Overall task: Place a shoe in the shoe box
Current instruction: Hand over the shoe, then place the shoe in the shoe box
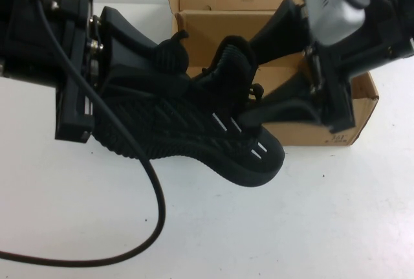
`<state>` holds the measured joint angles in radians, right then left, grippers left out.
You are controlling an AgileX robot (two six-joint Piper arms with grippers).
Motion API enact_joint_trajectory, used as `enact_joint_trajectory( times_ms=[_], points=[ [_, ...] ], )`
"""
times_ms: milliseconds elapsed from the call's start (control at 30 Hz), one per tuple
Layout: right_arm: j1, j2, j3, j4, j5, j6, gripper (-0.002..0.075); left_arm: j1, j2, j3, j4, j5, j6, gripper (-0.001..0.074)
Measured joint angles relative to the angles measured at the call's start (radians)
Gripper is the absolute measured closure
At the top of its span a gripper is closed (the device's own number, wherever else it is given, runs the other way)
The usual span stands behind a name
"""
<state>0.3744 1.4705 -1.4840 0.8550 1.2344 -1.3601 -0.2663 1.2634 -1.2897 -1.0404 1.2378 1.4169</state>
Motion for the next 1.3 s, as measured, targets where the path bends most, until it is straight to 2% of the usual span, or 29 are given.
enact_joint_trajectory(
  times_ms=[100,167,233,300,367,433,533,600,700,867,900,967,1033,1100,1167,1300],
  points=[
    [0.058,0.001,0.000,-0.061,-0.002,0.024,0.0091,0.000,0.000,0.000,0.000,0.000,0.003,0.0671],
    [0.094,0.001,0.000,-0.111,-0.004,0.043,0.0060,0.000,0.000,0.000,0.000,0.004,0.004,0.0671],
    [0.120,0.001,0.000,-0.148,-0.004,0.057,0.0057,0.000,0.000,0.000,0.000,0.013,0.007,0.0671],
    [0.132,0.001,0.000,-0.167,-0.009,0.070,0.0085,0.000,0.000,0.000,0.001,0.017,0.007,0.0671],
    [0.136,0.001,0.000,-0.174,-0.018,0.085,0.0153,0.000,0.000,0.000,0.002,0.017,0.007,0.0671],
    [0.136,0.001,0.000,-0.174,-0.027,0.089,0.0270,0.000,0.000,0.000,0.002,0.020,0.007,0.0671],
    [0.136,0.001,0.000,-0.174,-0.025,0.086,0.0548,0.000,0.000,0.000,0.002,0.026,0.011,0.0671],
    [0.136,0.001,0.000,-0.172,-0.022,0.080,0.0651,0.000,0.000,0.000,0.002,0.024,0.014,0.0671],
    [0.138,0.001,0.000,-0.172,-0.022,0.067,0.0697,0.000,0.000,0.000,0.001,0.024,0.019,0.0671],
    [0.138,0.001,0.000,-0.174,-0.026,0.061,0.0704,0.000,0.000,0.000,0.001,0.024,-0.031,0.0655],
    [0.140,0.001,0.000,-0.179,-0.029,0.067,0.0704,0.000,0.000,0.000,-0.002,0.019,-0.059,0.0622],
    [0.140,0.001,0.000,-0.197,-0.039,0.080,0.0704,0.000,0.000,0.000,-0.015,0.008,-0.123,0.0498],
    [0.140,0.001,0.000,-0.237,-0.055,0.103,0.0704,0.000,-0.002,0.000,-0.030,-0.003,-0.207,0.0293],
    [0.140,0.001,0.000,-0.282,-0.076,0.127,0.0705,0.000,-0.002,0.000,-0.032,-0.021,-0.268,0.0157],
    [0.140,0.001,0.000,-0.338,-0.110,0.160,0.0706,0.000,-0.002,0.000,-0.034,-0.050,-0.311,0.0090],
    [0.140,0.001,0.000,-0.474,-0.214,0.281,0.0707,0.000,-0.002,0.000,-0.036,-0.127,-0.375,0.0066]
  ],
)
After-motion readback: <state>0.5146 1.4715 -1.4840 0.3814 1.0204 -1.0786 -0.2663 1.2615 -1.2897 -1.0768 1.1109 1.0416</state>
